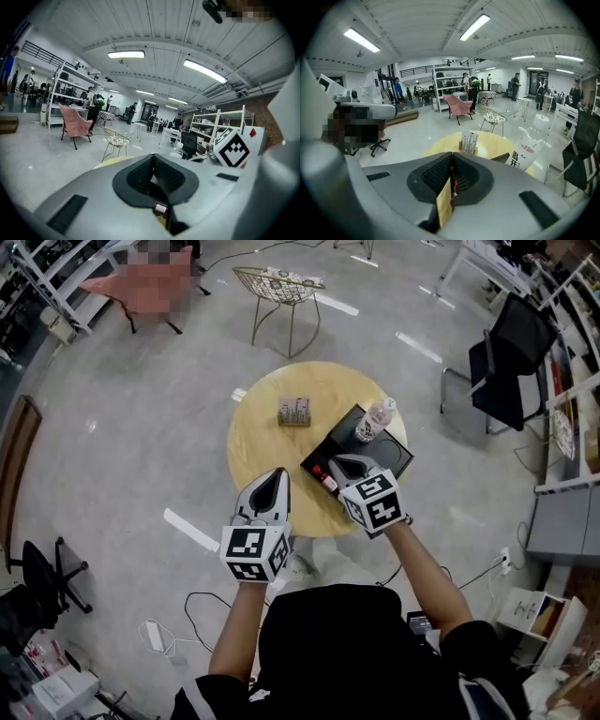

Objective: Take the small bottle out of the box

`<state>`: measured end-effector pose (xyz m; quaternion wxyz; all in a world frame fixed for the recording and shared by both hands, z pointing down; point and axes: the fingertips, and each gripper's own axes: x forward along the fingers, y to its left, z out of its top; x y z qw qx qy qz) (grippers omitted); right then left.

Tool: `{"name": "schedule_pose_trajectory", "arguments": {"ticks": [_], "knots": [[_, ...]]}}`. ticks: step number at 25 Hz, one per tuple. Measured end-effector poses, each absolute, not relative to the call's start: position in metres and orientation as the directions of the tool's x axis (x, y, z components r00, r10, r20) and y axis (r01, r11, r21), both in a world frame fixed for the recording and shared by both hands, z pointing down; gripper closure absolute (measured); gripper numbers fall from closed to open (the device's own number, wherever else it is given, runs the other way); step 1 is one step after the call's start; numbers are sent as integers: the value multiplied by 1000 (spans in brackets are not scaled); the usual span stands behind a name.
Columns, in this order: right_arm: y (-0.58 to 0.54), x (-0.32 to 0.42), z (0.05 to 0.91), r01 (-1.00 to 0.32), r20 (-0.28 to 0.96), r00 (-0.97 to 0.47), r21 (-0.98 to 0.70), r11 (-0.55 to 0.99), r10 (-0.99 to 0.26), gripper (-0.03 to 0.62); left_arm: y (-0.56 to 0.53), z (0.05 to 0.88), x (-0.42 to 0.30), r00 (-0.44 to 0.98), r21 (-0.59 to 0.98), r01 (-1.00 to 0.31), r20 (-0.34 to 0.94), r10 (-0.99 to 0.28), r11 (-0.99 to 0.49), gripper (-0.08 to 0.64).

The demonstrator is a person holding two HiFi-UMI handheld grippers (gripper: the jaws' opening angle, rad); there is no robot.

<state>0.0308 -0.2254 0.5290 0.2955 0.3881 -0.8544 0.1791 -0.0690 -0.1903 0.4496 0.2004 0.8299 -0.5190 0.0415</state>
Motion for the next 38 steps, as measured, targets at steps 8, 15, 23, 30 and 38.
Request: {"name": "schedule_pose_trajectory", "arguments": {"ticks": [8, 15, 23, 30, 38], "knots": [[-250, 32, 592, -730, 746, -529, -155, 666, -405, 589, -221, 480, -66, 425, 323, -890, 331, -842, -322, 549], [-261, 28, 637, -701, 805, -522, -215, 680, -283, 588, -238, 502, -70, 389, 345, -901, 374, -842, -263, 549], [-262, 19, 685, -645, 864, -485, -248, 722, -137, 525, -244, 519, -84, 332, 357, -916, 411, -849, -186, 549], [-256, 15, 721, -627, 897, -440, -271, 731, -45, 499, -247, 528, -91, 303, 361, -921, 432, -850, -146, 549], [-255, 9, 741, -603, 915, -403, -277, 748, 14, 466, -245, 540, -98, 279, 368, -924, 452, -847, -108, 549]]}}
